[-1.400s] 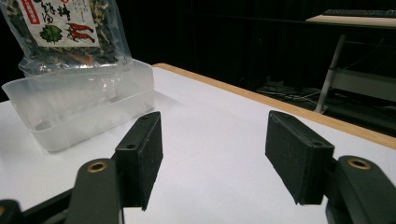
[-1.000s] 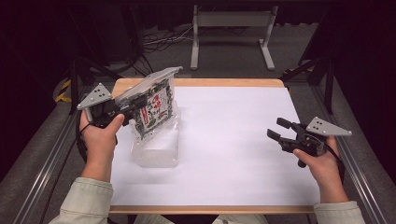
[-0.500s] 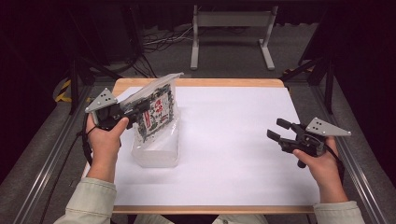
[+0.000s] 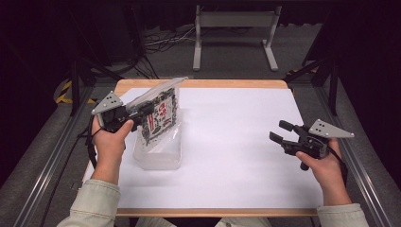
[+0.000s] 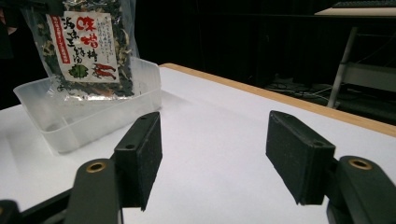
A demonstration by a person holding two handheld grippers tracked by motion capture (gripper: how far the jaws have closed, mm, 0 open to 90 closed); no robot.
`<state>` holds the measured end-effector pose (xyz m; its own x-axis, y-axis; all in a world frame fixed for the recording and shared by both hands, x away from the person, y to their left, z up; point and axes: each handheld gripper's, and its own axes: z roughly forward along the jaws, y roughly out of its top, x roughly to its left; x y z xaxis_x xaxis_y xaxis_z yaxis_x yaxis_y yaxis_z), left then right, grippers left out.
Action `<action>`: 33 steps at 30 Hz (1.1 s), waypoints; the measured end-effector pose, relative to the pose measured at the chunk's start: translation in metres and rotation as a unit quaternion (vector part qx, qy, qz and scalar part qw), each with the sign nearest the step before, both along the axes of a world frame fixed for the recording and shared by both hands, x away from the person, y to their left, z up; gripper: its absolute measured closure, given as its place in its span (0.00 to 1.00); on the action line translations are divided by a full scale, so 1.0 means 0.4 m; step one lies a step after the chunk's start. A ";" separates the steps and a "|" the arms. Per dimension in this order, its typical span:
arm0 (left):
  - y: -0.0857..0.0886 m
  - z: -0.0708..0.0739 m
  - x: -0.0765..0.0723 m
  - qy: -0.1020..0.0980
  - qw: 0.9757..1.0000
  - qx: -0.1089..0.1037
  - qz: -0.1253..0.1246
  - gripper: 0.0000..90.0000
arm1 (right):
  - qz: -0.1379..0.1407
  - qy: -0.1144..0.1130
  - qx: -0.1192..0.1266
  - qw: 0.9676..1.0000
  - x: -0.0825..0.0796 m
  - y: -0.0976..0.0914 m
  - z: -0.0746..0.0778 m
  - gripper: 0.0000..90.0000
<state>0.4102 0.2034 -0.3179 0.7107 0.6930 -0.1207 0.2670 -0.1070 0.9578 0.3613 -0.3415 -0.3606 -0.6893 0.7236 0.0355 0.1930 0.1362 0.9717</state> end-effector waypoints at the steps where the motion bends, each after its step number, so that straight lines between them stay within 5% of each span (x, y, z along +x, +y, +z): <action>1: 0.000 -0.002 0.001 -0.001 1.000 -0.001 0.000 0.81 | 0.000 0.001 -0.003 1.000 0.001 0.001 -0.002 0.41; 33: 0.022 -0.057 0.020 0.011 1.000 0.008 -0.001 0.80 | 0.011 0.013 0.000 1.000 0.008 0.018 -0.019 0.39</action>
<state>0.4181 0.2123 -0.3407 0.7100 0.6930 -0.1255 0.2885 -0.1236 0.9495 0.3645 -0.3345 -0.3682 -0.7033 0.7089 0.0529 0.2144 0.1405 0.9666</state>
